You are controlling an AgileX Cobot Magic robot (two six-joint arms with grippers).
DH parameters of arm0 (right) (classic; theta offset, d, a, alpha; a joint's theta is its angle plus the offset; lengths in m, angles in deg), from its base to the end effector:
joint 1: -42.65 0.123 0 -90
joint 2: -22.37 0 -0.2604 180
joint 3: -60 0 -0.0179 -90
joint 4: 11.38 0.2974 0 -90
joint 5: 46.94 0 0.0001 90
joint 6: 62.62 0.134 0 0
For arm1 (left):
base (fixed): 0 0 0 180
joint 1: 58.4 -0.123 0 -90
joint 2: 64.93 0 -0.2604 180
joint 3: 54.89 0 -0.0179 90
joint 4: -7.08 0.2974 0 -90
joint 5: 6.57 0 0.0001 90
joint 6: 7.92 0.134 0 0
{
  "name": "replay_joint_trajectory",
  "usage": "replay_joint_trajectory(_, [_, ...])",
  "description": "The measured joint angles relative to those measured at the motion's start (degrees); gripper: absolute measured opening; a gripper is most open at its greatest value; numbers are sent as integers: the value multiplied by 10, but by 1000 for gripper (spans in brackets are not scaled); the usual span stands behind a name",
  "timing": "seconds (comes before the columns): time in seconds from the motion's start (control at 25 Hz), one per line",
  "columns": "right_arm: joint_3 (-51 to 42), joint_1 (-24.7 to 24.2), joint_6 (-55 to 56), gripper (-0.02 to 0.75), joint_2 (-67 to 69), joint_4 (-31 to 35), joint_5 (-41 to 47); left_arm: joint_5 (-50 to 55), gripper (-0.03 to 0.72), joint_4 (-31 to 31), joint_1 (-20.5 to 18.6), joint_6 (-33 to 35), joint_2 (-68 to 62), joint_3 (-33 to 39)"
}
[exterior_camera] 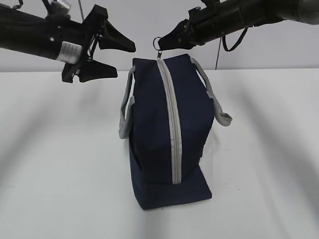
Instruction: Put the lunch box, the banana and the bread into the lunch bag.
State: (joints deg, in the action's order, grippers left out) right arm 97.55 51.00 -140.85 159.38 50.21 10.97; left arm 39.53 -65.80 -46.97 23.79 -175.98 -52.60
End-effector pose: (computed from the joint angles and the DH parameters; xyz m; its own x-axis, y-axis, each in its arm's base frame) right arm 0.5277 0.1784 0.2043 -0.2633 -0.4131 -0.8718 -0.9010 0.4282 0.0692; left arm 0.4205 -0.1792 0.2017 -0.8952 -0.2363 -0.3778 0.1854 0.5734 -0.7980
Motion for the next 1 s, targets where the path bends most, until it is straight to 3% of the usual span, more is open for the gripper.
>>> replay_joint_trajectory(0.44, [0,0,0,-16,0,-1,1,-7,506,0,41,-10,-99,-102])
replay_joint_trajectory(0.56, [0,0,0,-16,0,-1,1,-11,402,1,47,-10,-106,-104])
replay_joint_trajectory(0.76, [0,0,0,-16,0,-1,1,-13,47,2,53,-10,-109,-104])
replay_joint_trajectory(1.0, [1,0,-2,-16,14,-1,-12,-4,6,-5,54,-7,-110,-104])
